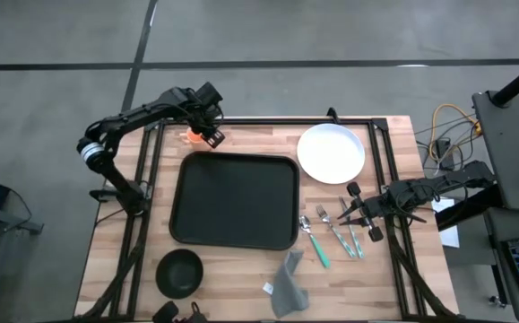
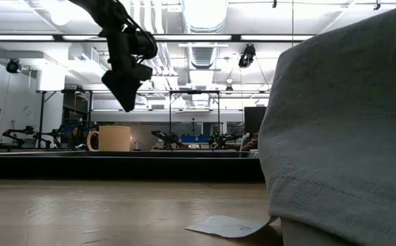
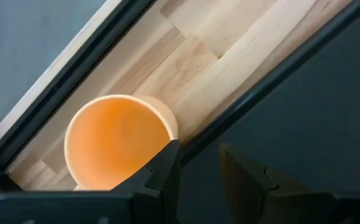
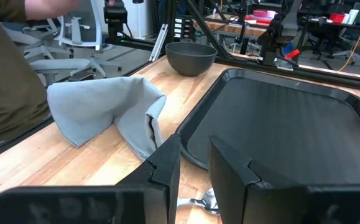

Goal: Set up tray
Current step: Put the orange cup on the top left of the black serving tray

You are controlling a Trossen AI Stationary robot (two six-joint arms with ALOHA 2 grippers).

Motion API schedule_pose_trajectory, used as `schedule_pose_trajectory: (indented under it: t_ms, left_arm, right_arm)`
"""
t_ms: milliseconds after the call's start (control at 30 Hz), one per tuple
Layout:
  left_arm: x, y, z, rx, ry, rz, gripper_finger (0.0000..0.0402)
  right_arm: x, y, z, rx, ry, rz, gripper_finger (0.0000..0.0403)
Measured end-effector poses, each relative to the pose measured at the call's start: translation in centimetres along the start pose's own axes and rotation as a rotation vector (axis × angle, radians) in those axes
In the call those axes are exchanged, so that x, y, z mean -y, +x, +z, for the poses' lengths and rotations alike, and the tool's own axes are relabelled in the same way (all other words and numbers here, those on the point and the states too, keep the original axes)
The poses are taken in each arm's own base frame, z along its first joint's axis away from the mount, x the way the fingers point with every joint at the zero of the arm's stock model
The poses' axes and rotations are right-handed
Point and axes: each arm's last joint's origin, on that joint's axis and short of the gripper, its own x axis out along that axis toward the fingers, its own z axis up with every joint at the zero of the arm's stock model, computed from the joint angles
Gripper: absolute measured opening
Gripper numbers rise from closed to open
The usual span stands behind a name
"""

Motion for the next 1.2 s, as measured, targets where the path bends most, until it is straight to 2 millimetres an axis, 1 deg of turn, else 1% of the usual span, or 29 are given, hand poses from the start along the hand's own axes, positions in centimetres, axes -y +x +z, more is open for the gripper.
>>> schedule_pose_trajectory:
  t_ms: [133, 300, 500, 967, 1033, 1100, 1133, 1200]
  left_arm:
    - [0.0, 0.6, -0.4, -0.023, -0.001, 0.024, 0.0091]
    - [0.0, 2.1, -1.0, -0.021, -0.001, 0.031, 0.0091]
    - [-0.3, 3.2, -1.5, -0.023, 0.005, 0.1, 0.0091]
    - [-0.2, 5.5, -2.9, -0.043, 0.008, 0.101, 0.0091]
    - [-0.2, 5.7, -3.1, -0.053, 0.028, 0.101, 0.009]
    - [-0.2, 5.8, -3.3, -0.065, 0.066, 0.102, 0.0079]
    - [-0.2, 5.8, -3.4, -0.073, 0.081, 0.102, 0.0066]
    - [-0.2, 5.8, -3.4, -0.077, 0.112, 0.098, 0.0024]
  right_arm:
    - [0.0, 0.0, 0.0, 0.0, 0.0, 0.0, 0.0068]
    - [0.0, 0.0, 0.0, 0.0, 0.0, 0.0, 0.0068]
    - [0.0, 0.0, 0.0, 0.001, 0.0, 0.0, 0.0068]
    - [0.0, 0.0, 0.0, 0.001, 0.0, 0.0, 0.0068]
    - [0.0, 0.0, 0.0, 0.0, 0.0, 0.0, 0.0068]
    - [0.0, 0.0, 0.0, 0.001, 0.0, 0.0, 0.0068]
    - [0.0, 0.0, 0.0, 0.0, 0.0, 0.0, 0.0068]
    - [0.0, 0.0, 0.0, 0.001, 0.0, 0.0, 0.0068]
